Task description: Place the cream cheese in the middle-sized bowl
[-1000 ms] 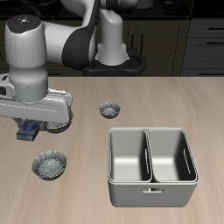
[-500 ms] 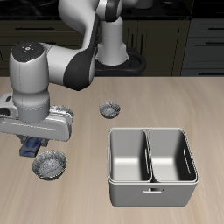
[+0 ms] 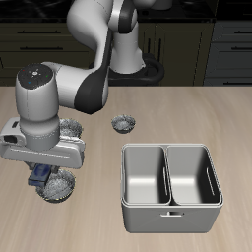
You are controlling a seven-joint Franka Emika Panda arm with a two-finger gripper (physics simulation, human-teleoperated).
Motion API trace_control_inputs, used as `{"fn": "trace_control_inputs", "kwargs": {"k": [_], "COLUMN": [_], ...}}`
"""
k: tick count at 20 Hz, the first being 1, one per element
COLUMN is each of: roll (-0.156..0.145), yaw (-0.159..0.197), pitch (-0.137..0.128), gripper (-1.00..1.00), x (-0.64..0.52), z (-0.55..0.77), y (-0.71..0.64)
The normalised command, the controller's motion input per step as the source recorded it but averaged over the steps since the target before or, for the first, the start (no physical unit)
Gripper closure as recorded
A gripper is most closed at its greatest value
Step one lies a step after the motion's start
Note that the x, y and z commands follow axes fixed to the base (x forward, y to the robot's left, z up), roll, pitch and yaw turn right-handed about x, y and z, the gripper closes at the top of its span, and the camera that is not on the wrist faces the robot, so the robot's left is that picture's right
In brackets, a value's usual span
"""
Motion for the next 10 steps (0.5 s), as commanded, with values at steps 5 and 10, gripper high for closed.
{"fn": "trace_control_inputs", "kwargs": {"k": [5,10], "roll": [-0.025,-0.022], "yaw": [0.012,0.042], "pitch": [0.049,0.049], "gripper": [1.0,-1.0], "x": [0.0,-0.06], "z": [-0.38,-0.26], "y": [-0.03,0.02]}}
